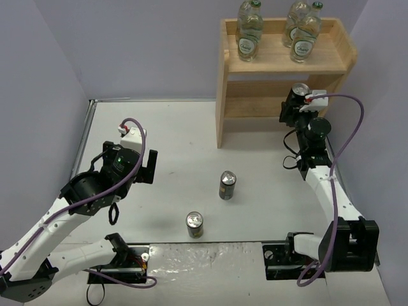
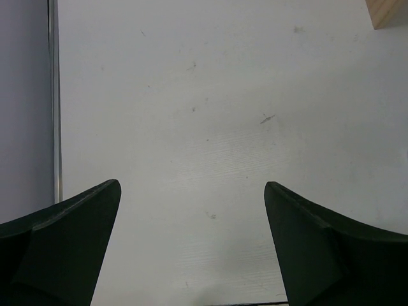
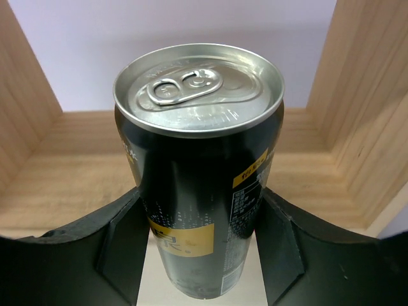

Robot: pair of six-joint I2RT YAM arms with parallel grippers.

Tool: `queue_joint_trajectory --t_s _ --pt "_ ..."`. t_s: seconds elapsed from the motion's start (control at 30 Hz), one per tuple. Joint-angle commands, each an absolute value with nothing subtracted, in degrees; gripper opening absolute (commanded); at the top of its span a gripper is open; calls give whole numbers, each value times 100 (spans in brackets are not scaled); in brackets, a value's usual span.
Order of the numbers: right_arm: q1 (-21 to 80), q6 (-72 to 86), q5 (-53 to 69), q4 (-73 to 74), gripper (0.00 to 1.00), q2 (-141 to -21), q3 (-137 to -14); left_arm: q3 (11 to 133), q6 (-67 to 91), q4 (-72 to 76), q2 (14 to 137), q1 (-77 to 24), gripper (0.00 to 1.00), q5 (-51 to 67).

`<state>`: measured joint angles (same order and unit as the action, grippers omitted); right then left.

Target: Place and organize the beverage onto the shelf

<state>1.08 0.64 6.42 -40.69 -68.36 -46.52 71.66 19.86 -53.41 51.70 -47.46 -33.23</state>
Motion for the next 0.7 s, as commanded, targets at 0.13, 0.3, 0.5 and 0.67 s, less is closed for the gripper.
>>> queue_joint_trajectory --t_s 0.13,0.3,0.5,0.67 --pt "-351 -70 1142 -4957 0 -7277 -5440 7067 1907 -5177 5133 -4632 94 -3217" --pt "-509 -70 1186 -5290 0 -7655 -5458 7005 1890 -5142 5080 -4614 94 -3129" --pt "-668 -114 1318 -5590 0 -8085 -5616 6926 1872 -5071 4966 -4614 94 -3093" --pt "-729 -175 1266 -5704 0 -8453 -5739 6917 1863 -5063 5010 -4605 94 -3068"
